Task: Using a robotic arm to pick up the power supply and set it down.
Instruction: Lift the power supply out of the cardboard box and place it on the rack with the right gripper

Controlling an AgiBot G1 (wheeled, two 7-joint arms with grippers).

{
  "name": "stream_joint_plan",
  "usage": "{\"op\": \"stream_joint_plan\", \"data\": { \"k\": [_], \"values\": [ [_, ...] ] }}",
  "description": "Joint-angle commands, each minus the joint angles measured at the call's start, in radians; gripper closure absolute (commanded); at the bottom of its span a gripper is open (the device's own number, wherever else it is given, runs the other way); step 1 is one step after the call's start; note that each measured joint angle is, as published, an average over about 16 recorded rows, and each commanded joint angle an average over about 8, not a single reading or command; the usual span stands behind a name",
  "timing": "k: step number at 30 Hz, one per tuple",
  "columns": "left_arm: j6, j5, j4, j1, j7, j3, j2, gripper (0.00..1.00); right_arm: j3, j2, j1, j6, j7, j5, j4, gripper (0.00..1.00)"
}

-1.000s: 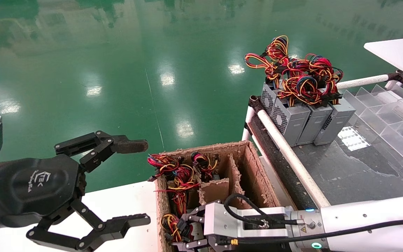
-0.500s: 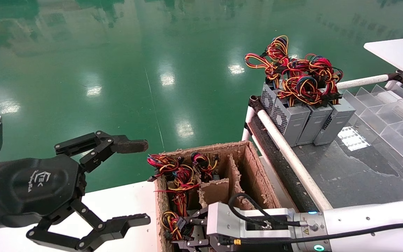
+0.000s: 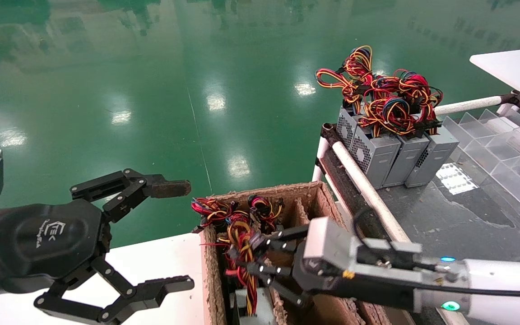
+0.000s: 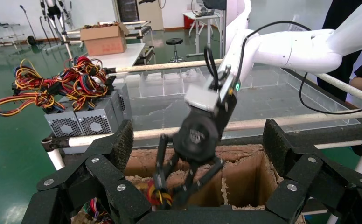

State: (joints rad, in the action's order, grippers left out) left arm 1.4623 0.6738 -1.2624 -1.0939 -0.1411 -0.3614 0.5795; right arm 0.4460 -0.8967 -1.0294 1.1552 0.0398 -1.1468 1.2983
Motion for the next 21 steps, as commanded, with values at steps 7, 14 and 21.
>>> {"op": "stream_joint_plan", "data": {
  "k": [7, 14, 21],
  "values": [
    [0.0, 0.0, 0.0, 0.0, 0.0, 0.0, 0.0, 0.0, -0.074, 0.047, 0.008, -0.007, -0.001, 0.097, 0.012, 1.0],
    [0.0, 0.0, 0.0, 0.0, 0.0, 0.0, 0.0, 0.0, -0.149, 0.094, 0.011, -0.016, 0.0, 0.185, 0.019, 1.0],
    [0.0, 0.0, 0.0, 0.0, 0.0, 0.0, 0.0, 0.0, -0.222, 0.147, 0.001, -0.02, 0.001, 0.26, 0.027, 1.0]
  ]
}}
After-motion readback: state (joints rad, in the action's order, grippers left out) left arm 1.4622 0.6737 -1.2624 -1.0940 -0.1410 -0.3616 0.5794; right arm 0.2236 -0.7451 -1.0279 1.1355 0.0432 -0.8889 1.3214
